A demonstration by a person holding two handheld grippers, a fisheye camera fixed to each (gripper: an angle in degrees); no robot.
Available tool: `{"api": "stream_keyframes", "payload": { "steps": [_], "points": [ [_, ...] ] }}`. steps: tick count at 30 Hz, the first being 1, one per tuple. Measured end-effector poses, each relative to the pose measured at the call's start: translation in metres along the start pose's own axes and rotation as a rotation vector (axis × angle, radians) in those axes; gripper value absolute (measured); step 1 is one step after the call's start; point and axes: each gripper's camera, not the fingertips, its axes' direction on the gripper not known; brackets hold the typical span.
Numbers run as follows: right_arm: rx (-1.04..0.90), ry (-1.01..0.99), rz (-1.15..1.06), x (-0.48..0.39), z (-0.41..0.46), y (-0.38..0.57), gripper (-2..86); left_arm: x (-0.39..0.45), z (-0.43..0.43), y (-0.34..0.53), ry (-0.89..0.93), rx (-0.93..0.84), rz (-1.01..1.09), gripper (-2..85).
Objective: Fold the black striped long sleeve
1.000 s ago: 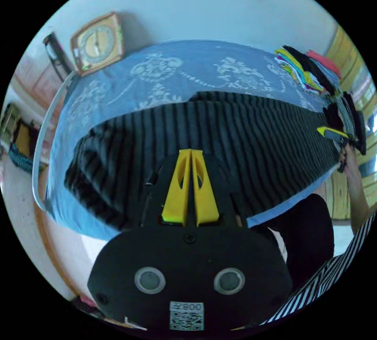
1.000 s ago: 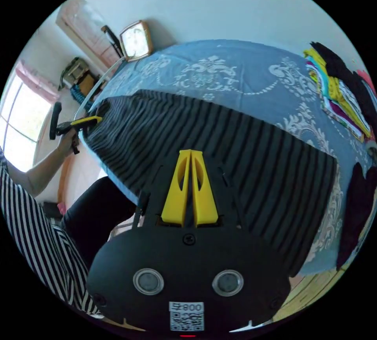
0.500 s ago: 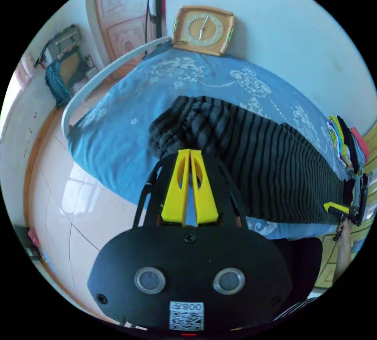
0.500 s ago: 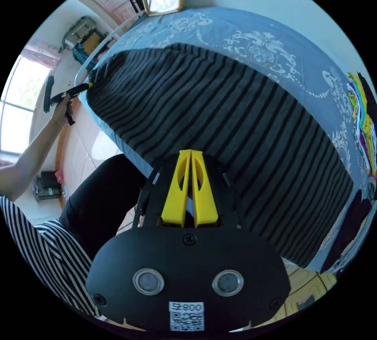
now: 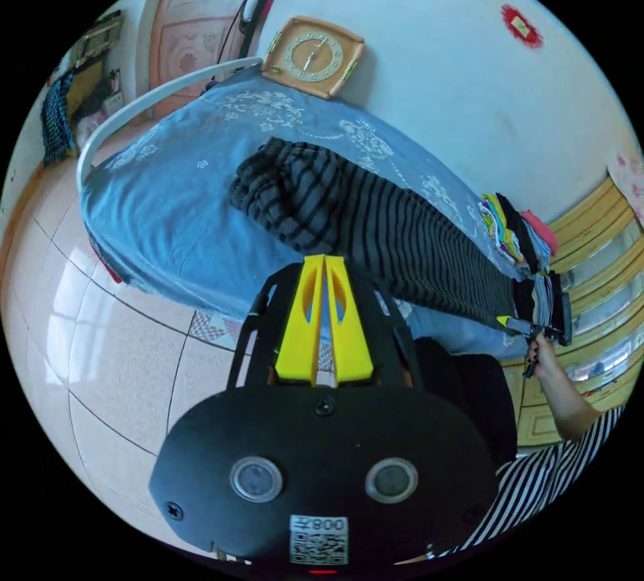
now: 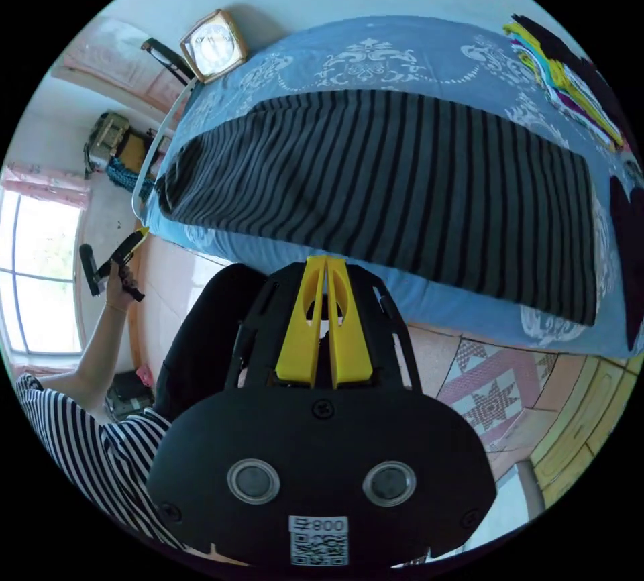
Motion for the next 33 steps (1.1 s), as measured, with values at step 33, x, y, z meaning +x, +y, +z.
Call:
{"api": "stream_keyframes", "payload": {
  "steps": [33],
  "points": [
    [0.642,-0.446,0.601,0.276,0.166,0.359,8.0,0.334,0.517,0.075,0.450,-0.536,0.955,3.8]
  ]
}}
